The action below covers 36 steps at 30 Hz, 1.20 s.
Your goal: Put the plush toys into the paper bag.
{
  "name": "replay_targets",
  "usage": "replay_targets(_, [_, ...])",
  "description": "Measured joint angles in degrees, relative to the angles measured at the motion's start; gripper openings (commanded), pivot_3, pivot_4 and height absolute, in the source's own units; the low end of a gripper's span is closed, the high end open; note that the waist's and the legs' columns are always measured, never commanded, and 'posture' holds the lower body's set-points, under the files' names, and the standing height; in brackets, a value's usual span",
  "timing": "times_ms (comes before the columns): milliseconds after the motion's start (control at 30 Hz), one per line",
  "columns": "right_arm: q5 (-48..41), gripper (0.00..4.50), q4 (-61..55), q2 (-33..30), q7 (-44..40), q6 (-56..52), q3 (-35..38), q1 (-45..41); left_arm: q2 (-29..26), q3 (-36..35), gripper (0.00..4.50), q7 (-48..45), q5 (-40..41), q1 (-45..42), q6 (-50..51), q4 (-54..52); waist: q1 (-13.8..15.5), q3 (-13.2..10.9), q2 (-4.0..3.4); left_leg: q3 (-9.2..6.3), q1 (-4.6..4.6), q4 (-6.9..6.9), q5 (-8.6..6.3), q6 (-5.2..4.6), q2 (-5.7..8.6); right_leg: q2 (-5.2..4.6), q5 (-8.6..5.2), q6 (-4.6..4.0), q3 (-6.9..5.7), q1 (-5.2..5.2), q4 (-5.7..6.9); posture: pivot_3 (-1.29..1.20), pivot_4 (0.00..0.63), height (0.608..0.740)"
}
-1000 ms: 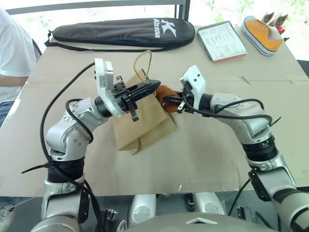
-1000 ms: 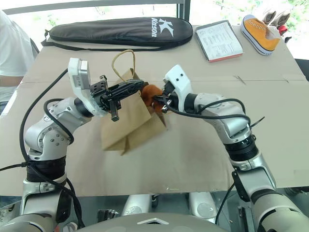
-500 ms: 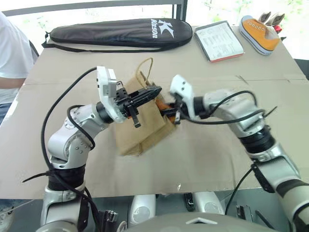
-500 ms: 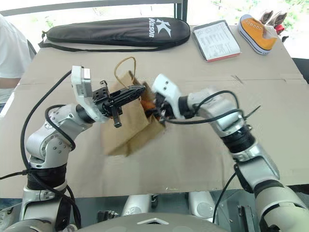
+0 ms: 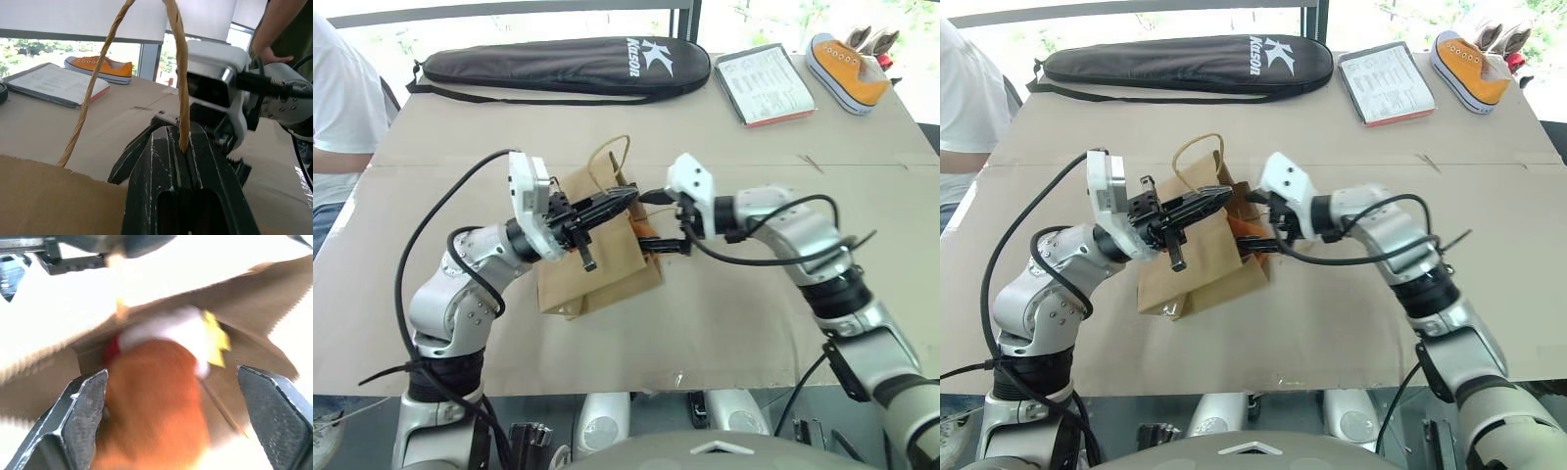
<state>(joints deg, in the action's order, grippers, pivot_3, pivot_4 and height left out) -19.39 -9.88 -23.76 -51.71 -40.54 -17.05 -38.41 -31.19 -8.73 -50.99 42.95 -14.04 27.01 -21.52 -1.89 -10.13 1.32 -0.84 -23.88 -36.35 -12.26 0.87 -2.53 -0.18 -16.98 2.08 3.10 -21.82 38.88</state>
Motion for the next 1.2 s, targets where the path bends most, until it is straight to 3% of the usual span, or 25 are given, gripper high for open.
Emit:
replay_targets(133, [-3.9,4.19,-7.9,-2.6,4.4,-9.5,6.9,4.0,-0.4,-0.2,0.0,-0.4,-0.2,0.2,-1.4,0.0,-0.3,0.0,0.0,0.04,0.04,0.0,0.0,0.0,0.06,0.06,0.0,0.0,0.09,0.0,0.01,0.0,0.15,0.74])
replay_targets(300, [-6.3,4.19,-9.9,-2.4,12.7,-21.4,13.2,8.5,-0.5,-0.8,0.0,-0.7,0.0,0.1,-2.2,0.0,-0.3,0.0,0.03,0.12,0.04,0.0,0.0,0.0,0.08,0.07,0.0,0.0,0.1,0.0,-0.01,0.0,0.15,0.74])
replay_targets(400, [-7.6,4.19,-6.9,2.1,16.7,-26.8,14.3,11.3,-1.7,-2.9,0.0,-1.7,1.6,2.1,-2.4,-0.9,-0.7,0.0,0.02,0.23,0.09,0.03,0.0,-0.01,0.02,0.14,0.0,0.0,0.28,-0.03,0.01,0.0,0.15,0.74])
replay_targets(567, [-10.7,4.19,-4.9,6.2,18.8,-30.3,17.0,11.7,-4.4,-6.9,0.0,-2.4,4.3,7.1,-1.9,-3.6,-0.5,0.0,0.0,0.23,0.06,0.03,0.0,-0.01,0.0,0.13,-0.01,0.0,0.24,-0.04,-0.01,0.0,0.15,0.74])
replay_targets(900, [-12.9,4.19,-0.1,7.6,19.2,-30.5,17.5,9.7,-6.7,-14.1,0.0,-1.0,9.1,14.2,-1.1,-7.5,-0.5,0.0,0.01,0.27,0.09,0.03,-0.01,-0.01,-0.03,0.15,-0.02,-0.01,0.26,-0.05,-0.03,0.0,0.15,0.74])
replay_targets(1000, [-14.2,3.36,0.9,8.8,19.0,-30.5,18.3,9.0,-6.9,-14.3,0.0,-0.6,9.1,15.4,-1.0,-8.5,-0.6,0.0,0.0,0.29,0.08,0.03,-0.01,-0.01,-0.03,0.16,-0.02,-0.02,0.28,-0.05,-0.03,0.0,0.15,0.74])
replay_targets(1200, [-17.8,0.25,1.2,11.2,18.5,-29.0,20.2,7.1,-6.9,-14.1,0.0,0.4,9.1,15.6,-1.0,-9.8,-0.5,0.0,0.01,0.31,0.06,0.03,-0.01,-0.01,-0.03,0.14,-0.02,-0.01,0.29,-0.06,-0.04,0.0,0.15,0.74])
